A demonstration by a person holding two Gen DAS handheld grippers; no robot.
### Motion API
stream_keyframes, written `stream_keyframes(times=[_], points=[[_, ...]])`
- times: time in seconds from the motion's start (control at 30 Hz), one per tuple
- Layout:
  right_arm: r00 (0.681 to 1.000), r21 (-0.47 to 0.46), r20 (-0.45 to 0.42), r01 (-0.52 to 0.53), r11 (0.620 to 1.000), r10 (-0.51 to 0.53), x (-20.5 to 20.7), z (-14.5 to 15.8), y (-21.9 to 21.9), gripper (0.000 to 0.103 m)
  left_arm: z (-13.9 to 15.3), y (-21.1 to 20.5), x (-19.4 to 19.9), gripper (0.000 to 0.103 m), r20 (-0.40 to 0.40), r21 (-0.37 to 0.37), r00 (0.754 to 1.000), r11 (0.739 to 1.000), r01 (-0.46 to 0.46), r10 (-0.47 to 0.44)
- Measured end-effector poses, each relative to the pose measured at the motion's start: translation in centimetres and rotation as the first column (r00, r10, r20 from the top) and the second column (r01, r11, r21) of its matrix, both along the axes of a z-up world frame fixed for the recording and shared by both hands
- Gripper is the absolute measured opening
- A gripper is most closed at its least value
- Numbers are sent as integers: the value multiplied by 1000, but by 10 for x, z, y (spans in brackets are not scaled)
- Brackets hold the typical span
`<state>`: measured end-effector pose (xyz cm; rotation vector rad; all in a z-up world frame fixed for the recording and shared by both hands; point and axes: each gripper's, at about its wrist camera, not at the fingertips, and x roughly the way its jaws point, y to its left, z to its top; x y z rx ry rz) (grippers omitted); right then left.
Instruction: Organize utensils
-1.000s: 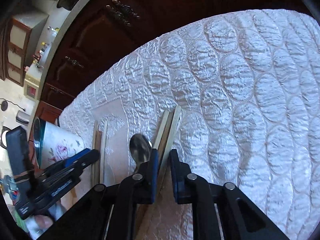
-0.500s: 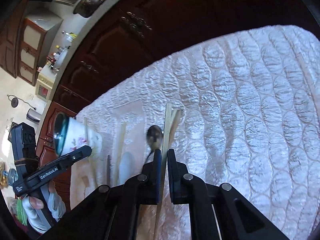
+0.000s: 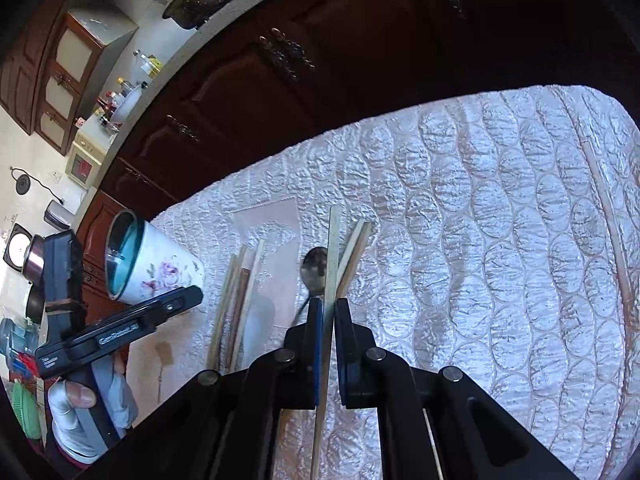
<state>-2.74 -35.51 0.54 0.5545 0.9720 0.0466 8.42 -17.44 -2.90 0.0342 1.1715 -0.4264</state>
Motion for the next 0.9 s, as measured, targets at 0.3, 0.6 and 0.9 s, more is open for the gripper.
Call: stream_keyframes(times=[0.3,0.6,0.9], points=[[1000,38,-21,-3,999,4,12,-21,-15,5,-24,-22,26,12,52,185,998,981,-50,41],[996,74,-84,-23,997,29,23,-45,-22,5,-37,-25,48,7,-10,154,999,988,-29,31],[984,63,-169,-42,997,52,59,-65,-25,9,12,-9,33,5,3,-3,999,999,44,-44]])
